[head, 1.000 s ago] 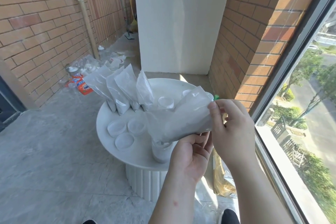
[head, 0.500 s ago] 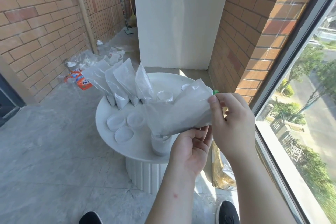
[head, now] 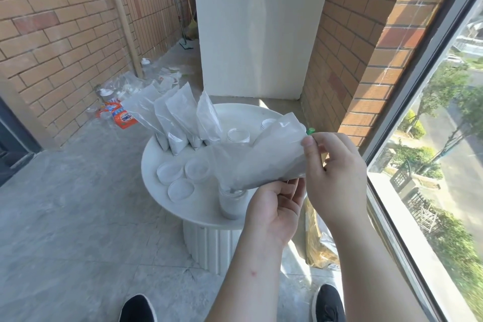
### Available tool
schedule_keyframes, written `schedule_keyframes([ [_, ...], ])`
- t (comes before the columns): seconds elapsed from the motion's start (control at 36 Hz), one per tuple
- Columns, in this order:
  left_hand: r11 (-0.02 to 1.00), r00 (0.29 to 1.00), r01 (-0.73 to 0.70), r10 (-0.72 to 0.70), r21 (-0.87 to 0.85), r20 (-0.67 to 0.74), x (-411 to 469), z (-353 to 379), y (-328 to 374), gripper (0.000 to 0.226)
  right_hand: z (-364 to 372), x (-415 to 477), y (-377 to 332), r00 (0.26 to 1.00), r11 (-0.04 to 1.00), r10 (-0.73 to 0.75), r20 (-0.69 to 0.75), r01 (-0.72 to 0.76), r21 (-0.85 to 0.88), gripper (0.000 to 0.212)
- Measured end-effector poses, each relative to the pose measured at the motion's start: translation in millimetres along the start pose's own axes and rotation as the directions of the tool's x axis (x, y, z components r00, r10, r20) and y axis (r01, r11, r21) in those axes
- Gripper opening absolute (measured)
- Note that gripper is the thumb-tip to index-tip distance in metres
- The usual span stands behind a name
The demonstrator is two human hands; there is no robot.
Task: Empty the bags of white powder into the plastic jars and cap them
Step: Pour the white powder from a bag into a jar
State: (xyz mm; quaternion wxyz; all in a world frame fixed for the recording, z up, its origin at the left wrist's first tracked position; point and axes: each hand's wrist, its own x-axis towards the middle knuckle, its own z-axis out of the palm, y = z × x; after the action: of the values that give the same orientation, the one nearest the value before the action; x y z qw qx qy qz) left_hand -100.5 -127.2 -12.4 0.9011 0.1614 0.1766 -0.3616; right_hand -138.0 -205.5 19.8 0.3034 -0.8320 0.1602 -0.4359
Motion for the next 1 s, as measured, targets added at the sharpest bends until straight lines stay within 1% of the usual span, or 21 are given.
schedule_keyframes([
  [0.19,1.0,0.999,-0.012,0.011,0.027,0.031,-1,2,2,0.047,-1,1,0,1.0,1.0,-0.02,0.001,0.02,0.005,0.014],
  [0.31,1.0,1.0,-0.011,0.011,0.027,0.022,1,3,2,0.046,-2,5,-2,1.0,1.0,-0.025,0.017,0.025,0.011,0.014],
  [0.56,0.999,0.999,0.032,-0.032,0.031,0.015,3,9,-2,0.049,5,10,2,0.998,0.998,-0.069,0.003,0.069,-0.007,0.014],
  [0.69,0.996,0.998,0.046,-0.043,0.082,-0.045,-1,9,-2,0.046,7,8,-4,0.997,0.997,-0.07,-0.015,0.07,-0.012,0.014],
  [0.83,0.99,0.984,0.07,-0.049,0.12,-0.171,-4,15,-6,0.039,9,5,-5,0.998,0.998,-0.057,0.012,0.057,-0.015,0.014],
  [0.89,0.99,0.984,0.079,-0.058,0.12,-0.167,-8,16,-3,0.043,9,4,-5,0.998,0.998,-0.063,0.008,0.063,-0.008,0.014],
  [1.0,0.996,0.991,0.064,-0.056,0.064,-0.124,-9,9,1,0.05,6,3,-3,0.999,0.998,-0.053,-0.001,0.053,-0.02,0.014],
])
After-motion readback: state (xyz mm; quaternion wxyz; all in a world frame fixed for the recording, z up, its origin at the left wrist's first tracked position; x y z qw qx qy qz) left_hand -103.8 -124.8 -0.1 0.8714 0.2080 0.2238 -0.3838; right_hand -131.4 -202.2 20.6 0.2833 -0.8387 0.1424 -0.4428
